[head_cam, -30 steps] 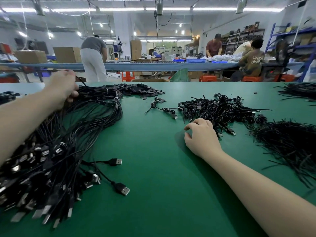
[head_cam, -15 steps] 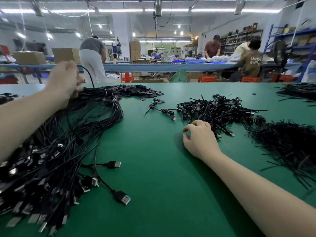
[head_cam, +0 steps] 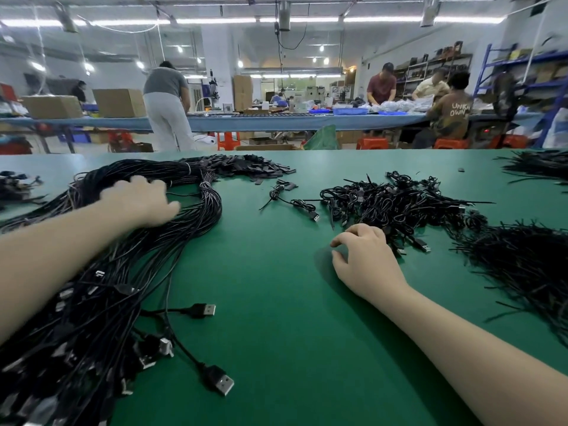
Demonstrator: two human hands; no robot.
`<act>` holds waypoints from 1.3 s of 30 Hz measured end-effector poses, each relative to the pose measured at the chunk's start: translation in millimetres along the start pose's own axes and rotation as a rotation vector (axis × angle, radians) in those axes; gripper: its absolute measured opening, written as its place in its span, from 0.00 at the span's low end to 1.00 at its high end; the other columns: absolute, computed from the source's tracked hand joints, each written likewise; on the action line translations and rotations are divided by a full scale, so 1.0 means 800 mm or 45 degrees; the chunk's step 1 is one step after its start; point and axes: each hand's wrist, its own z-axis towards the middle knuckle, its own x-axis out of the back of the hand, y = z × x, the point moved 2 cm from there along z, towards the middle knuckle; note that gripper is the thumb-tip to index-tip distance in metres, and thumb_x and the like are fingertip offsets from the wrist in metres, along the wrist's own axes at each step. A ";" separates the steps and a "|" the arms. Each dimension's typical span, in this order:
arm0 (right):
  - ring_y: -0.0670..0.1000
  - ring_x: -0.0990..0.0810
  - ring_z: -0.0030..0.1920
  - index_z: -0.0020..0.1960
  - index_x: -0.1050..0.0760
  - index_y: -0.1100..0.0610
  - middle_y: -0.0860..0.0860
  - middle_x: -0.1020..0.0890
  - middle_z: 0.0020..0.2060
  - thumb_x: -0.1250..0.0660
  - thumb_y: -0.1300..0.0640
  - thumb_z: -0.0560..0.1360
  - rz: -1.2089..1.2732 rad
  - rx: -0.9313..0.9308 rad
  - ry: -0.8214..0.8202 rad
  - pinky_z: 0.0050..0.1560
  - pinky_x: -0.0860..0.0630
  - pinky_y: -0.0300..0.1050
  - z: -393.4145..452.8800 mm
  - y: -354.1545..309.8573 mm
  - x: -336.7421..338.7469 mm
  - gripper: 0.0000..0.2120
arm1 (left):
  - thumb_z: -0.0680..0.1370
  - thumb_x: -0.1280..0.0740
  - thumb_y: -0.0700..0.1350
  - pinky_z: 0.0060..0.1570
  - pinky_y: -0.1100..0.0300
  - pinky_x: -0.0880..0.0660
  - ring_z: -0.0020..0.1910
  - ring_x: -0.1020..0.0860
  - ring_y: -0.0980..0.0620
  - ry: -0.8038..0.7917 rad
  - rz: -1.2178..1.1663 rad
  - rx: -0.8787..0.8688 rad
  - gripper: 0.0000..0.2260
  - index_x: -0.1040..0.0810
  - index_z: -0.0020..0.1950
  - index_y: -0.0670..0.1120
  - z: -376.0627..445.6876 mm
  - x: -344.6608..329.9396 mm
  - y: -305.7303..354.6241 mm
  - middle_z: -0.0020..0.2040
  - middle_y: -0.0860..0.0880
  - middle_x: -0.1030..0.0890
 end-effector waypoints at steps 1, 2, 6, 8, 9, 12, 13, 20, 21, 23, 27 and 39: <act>0.54 0.35 0.62 0.57 0.21 0.52 0.52 0.26 0.58 0.38 0.52 0.78 0.006 0.005 0.005 0.57 0.32 0.45 0.001 0.000 -0.001 0.12 | 0.77 0.49 0.63 0.65 0.45 0.32 0.67 0.31 0.36 -0.001 -0.174 -0.057 0.30 0.40 0.75 0.49 0.001 -0.008 0.012 0.72 0.38 0.35; 0.53 0.35 0.62 0.57 0.21 0.52 0.51 0.26 0.57 0.38 0.53 0.78 0.011 0.010 0.010 0.57 0.32 0.45 0.001 0.001 -0.001 0.11 | 0.76 0.50 0.66 0.68 0.45 0.34 0.68 0.32 0.37 -0.011 -0.295 -0.161 0.32 0.43 0.76 0.50 -0.002 -0.015 0.029 0.73 0.38 0.36; 0.52 0.36 0.61 0.57 0.21 0.52 0.50 0.26 0.57 0.39 0.52 0.78 0.007 0.033 0.013 0.58 0.33 0.43 0.006 0.002 -0.006 0.12 | 0.78 0.44 0.63 0.60 0.47 0.27 0.63 0.27 0.39 0.087 -0.090 -0.405 0.29 0.50 0.76 0.63 0.014 -0.063 0.071 0.71 0.44 0.34; 0.52 0.36 0.61 0.57 0.21 0.51 0.50 0.26 0.57 0.39 0.52 0.78 0.012 0.042 0.016 0.59 0.35 0.42 0.009 0.003 -0.008 0.11 | 0.80 0.46 0.52 0.53 0.50 0.26 0.59 0.26 0.41 0.082 -0.010 -0.365 0.25 0.49 0.75 0.66 0.026 -0.076 0.075 0.68 0.45 0.33; 0.51 0.36 0.61 0.57 0.21 0.51 0.49 0.26 0.57 0.39 0.52 0.78 0.019 0.043 0.017 0.59 0.36 0.41 0.009 0.004 -0.009 0.11 | 0.80 0.48 0.47 0.51 0.51 0.27 0.58 0.26 0.42 0.084 0.016 -0.366 0.26 0.48 0.75 0.67 0.031 -0.078 0.073 0.67 0.46 0.32; 0.51 0.36 0.61 0.57 0.21 0.51 0.49 0.27 0.57 0.39 0.52 0.78 0.027 0.044 0.005 0.59 0.35 0.42 0.010 0.006 -0.011 0.11 | 0.82 0.52 0.43 0.50 0.51 0.29 0.61 0.31 0.42 0.112 0.221 -0.222 0.26 0.49 0.75 0.67 0.051 -0.084 0.043 0.66 0.46 0.33; 0.51 0.36 0.61 0.57 0.21 0.51 0.49 0.27 0.57 0.39 0.51 0.78 0.025 0.040 -0.002 0.60 0.35 0.42 0.011 0.006 -0.012 0.12 | 0.83 0.53 0.44 0.55 0.51 0.30 0.64 0.33 0.42 0.080 0.234 -0.071 0.25 0.50 0.76 0.65 0.059 -0.083 0.025 0.68 0.46 0.34; 0.52 0.35 0.61 0.56 0.21 0.51 0.49 0.26 0.56 0.39 0.52 0.77 0.044 0.022 -0.027 0.58 0.32 0.44 0.012 0.008 -0.012 0.11 | 0.79 0.38 0.44 0.53 0.48 0.28 0.61 0.29 0.40 -0.089 0.348 0.069 0.16 0.29 0.66 0.42 0.065 -0.047 -0.002 0.64 0.42 0.30; 0.52 0.35 0.61 0.56 0.21 0.51 0.49 0.26 0.56 0.39 0.52 0.77 0.044 0.016 -0.032 0.58 0.32 0.44 0.011 0.008 -0.011 0.11 | 0.78 0.36 0.44 0.48 0.50 0.28 0.58 0.28 0.41 -0.037 0.332 0.090 0.13 0.26 0.61 0.42 0.058 -0.040 -0.003 0.59 0.43 0.28; 0.52 0.34 0.61 0.56 0.21 0.51 0.49 0.26 0.55 0.39 0.52 0.77 0.043 0.011 -0.038 0.58 0.31 0.45 0.010 0.006 -0.009 0.11 | 0.76 0.34 0.44 0.43 0.53 0.29 0.51 0.24 0.44 -0.011 0.304 0.108 0.06 0.23 0.50 0.43 0.045 -0.030 -0.013 0.49 0.46 0.25; 0.53 0.34 0.61 0.56 0.21 0.52 0.50 0.26 0.56 0.39 0.52 0.78 0.025 0.012 -0.049 0.58 0.33 0.45 0.008 0.002 -0.004 0.11 | 0.74 0.31 0.57 0.41 0.60 0.23 0.35 0.20 0.50 -0.248 0.154 0.056 0.17 0.25 0.37 0.43 0.028 -0.024 -0.026 0.35 0.48 0.20; 0.55 0.32 0.59 0.56 0.20 0.54 0.52 0.24 0.55 0.40 0.54 0.78 0.020 -0.030 -0.042 0.55 0.29 0.45 0.000 -0.002 0.006 0.12 | 0.71 0.28 0.60 0.28 0.64 0.32 0.33 0.26 0.48 -0.714 -0.019 -0.012 0.20 0.26 0.45 0.44 -0.053 -0.019 -0.034 0.39 0.46 0.22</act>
